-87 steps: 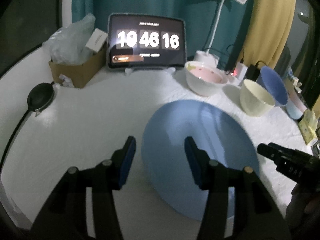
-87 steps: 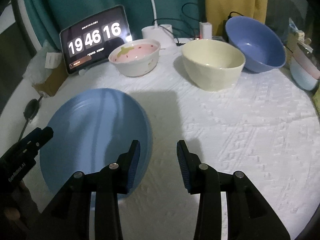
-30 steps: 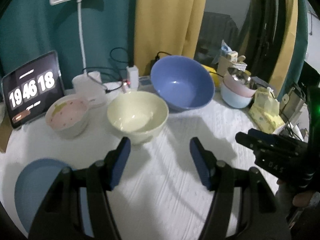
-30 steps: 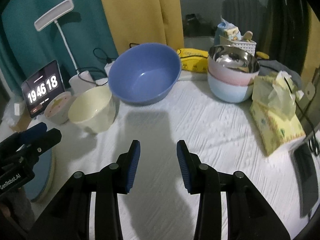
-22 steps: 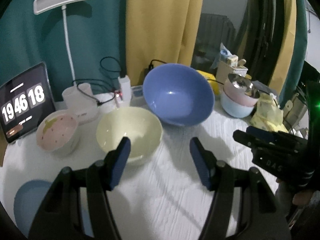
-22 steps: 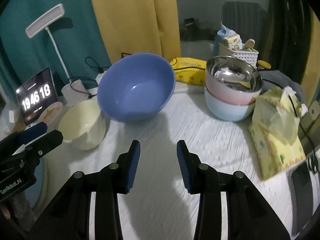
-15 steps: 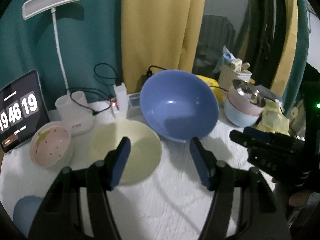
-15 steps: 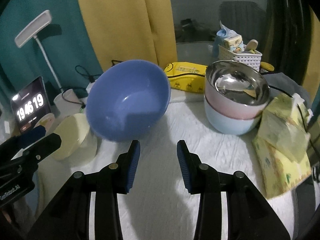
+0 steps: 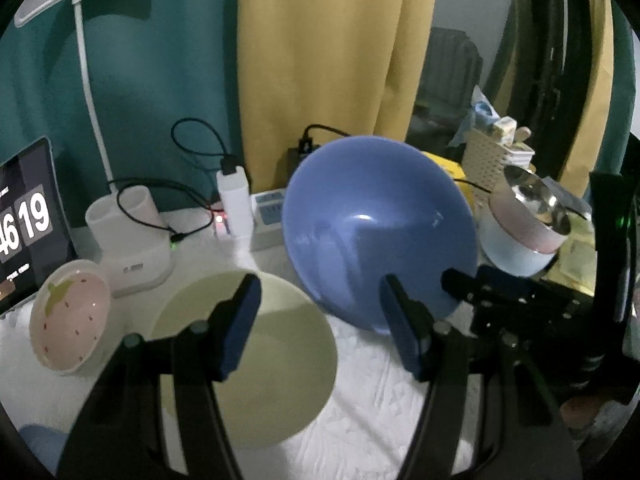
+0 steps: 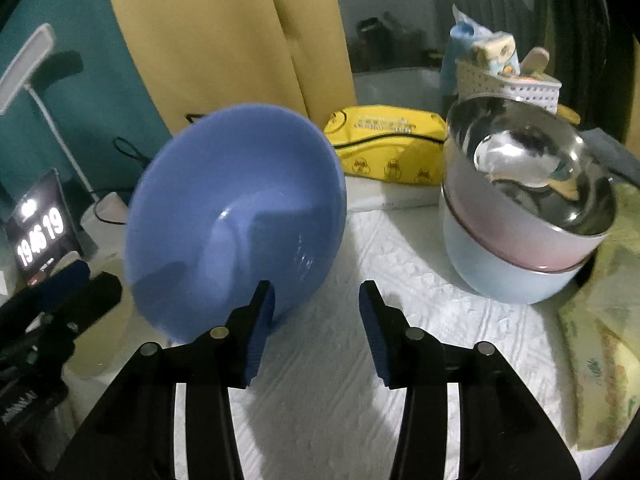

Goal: Organize plates and bowls

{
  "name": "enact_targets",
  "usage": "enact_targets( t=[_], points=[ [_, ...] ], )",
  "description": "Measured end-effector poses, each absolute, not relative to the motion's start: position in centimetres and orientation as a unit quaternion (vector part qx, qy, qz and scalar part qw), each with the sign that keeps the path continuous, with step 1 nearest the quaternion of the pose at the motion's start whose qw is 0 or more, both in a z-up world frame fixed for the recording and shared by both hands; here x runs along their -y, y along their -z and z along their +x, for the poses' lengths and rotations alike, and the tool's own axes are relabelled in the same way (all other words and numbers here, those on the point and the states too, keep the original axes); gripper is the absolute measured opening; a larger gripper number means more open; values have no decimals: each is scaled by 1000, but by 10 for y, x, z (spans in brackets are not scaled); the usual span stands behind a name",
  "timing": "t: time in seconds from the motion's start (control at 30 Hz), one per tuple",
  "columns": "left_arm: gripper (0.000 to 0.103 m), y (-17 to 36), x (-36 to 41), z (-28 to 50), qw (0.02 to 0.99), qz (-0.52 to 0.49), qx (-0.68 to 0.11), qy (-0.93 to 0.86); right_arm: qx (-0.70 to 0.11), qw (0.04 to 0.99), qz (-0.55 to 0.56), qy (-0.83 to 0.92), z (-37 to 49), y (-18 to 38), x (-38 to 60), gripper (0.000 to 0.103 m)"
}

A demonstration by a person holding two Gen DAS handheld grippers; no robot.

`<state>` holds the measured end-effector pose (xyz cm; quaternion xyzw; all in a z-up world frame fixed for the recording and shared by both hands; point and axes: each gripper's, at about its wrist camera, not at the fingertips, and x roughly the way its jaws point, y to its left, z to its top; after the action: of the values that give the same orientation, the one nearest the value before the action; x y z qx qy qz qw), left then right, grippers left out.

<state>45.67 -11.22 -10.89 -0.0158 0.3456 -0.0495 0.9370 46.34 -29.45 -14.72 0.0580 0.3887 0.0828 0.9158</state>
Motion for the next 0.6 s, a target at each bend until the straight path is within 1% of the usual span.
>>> enact_targets(
  t=[0.2,0.3,0.4,0.43,0.47,0.5,0.53,0.6],
  points=[
    [63,119,123,469,932,0,-360,42,-416,904,67,-71,473,166,304,46],
    [63,123,132,472,932,14,-360,42,-417,903,76,-75,475,169,309,44],
    [62,128,140,477,930,28,-364,37,-415,902,87,-83,476,169,313,37],
    [62,130,142,478,931,31,-363,33,-415,901,90,-86,477,169,314,33],
    [56,130,144,478,931,33,-362,31,-414,901,92,-91,477,169,314,30],
    [50,130,146,479,932,37,-361,30,-414,900,93,-94,476,169,316,29],
    [47,130,148,479,931,40,-360,31,-414,900,94,-97,476,168,316,27],
    [37,132,151,481,930,44,-364,32,-409,902,94,-103,474,166,316,24]
  ],
)
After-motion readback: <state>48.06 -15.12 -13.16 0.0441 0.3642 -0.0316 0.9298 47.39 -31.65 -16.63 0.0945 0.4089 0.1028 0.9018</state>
